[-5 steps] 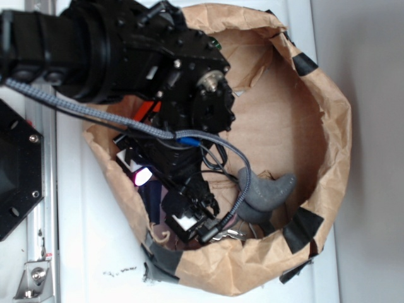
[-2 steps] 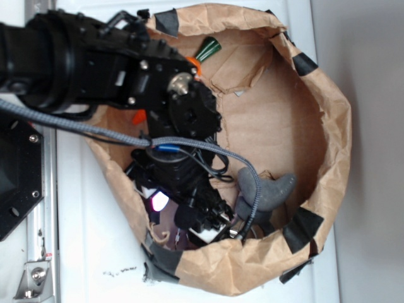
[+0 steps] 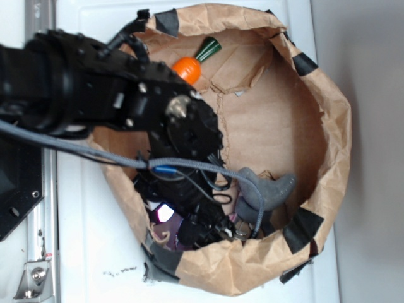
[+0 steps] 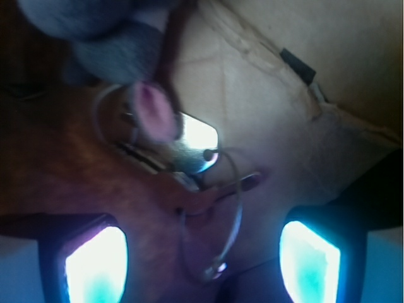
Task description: Grab the silver keys.
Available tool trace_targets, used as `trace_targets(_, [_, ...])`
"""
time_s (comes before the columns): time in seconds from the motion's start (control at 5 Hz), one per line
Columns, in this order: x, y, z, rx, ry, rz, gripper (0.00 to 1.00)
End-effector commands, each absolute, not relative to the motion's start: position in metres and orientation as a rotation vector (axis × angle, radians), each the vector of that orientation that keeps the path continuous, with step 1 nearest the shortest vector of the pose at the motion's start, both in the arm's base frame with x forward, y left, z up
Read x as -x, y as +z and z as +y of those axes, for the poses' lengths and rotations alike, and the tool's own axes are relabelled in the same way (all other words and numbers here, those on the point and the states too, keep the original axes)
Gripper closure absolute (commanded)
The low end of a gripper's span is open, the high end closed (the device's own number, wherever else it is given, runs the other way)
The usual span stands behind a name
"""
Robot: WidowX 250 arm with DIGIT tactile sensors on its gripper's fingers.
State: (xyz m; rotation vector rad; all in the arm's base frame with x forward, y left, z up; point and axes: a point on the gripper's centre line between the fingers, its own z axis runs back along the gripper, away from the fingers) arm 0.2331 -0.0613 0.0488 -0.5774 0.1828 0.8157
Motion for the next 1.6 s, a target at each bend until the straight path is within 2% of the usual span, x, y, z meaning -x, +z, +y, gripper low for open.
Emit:
trace_targets(0.0, [-0.233, 0.027, -0.073, 0.495, 0.824, 0.215, 0.0])
trace_targets(0.2, [-0.232, 0.024, -0.071, 0.51, 0.85, 0.239, 1.0])
trace_targets(0.6, [-0.234, 0.03, -0.064, 0.526, 0.843, 0.219, 1.0])
trace_targets(0.8, [-0.239, 0.038, -0.059, 0.558, 0.811, 0.165, 1.0])
trace_targets(1.0, [-0.246, 0.062, -0.043, 0.589, 0.79, 0.086, 1.0])
trace_targets(1.2, [-0.248, 0.104, -0.011, 0.676, 0.895, 0.057, 1.0])
trace_targets(1.4, [-0.223, 0.152, 0.019, 0.789, 0.875, -0.052, 1.0])
